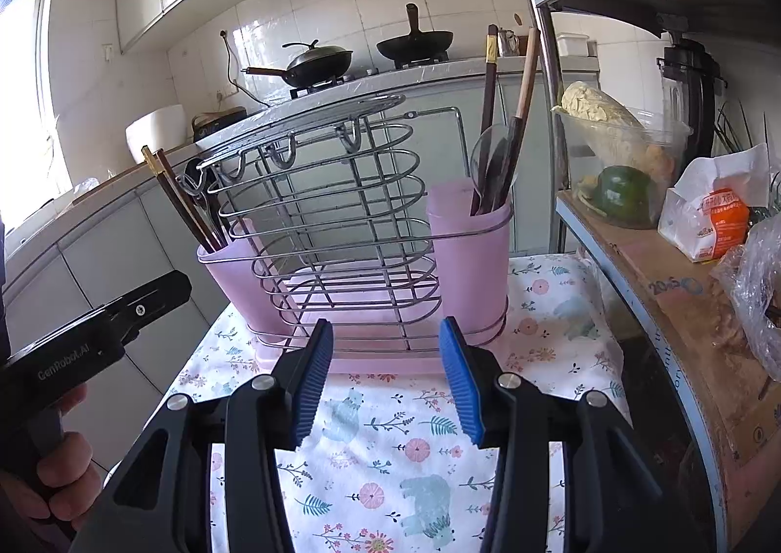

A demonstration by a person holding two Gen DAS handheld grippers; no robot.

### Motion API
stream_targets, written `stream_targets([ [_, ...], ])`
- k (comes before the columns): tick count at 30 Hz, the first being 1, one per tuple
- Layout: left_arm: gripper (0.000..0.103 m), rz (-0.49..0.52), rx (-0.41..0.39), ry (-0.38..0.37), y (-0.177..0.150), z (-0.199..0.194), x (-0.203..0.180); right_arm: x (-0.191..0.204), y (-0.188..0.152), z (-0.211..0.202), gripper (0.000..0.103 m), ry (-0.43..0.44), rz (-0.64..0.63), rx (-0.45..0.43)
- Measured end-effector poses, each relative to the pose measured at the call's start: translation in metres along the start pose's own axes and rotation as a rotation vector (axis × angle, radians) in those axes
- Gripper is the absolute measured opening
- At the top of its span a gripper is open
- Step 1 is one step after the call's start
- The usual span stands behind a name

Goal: Organize utensils

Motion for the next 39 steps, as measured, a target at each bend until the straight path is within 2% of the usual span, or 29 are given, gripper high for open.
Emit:
stream_targets([
  [39, 0.048, 0.006, 0.02, 0.002, -0.0054, 0.0079, 0.0006, -0.0016, -0.0035, 0.005, 0.045, -0.002, 0.004, 0.014],
])
Point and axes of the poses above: each gripper's, at about its wrist camera, not at the fingertips, and z roughly the way its jaws point, x to its left, y to its top, the point moved 9 cm from there along z, roughly the way its jaws point, and after that the axes turned 7 degrees about -z, right-handed, at the moved point
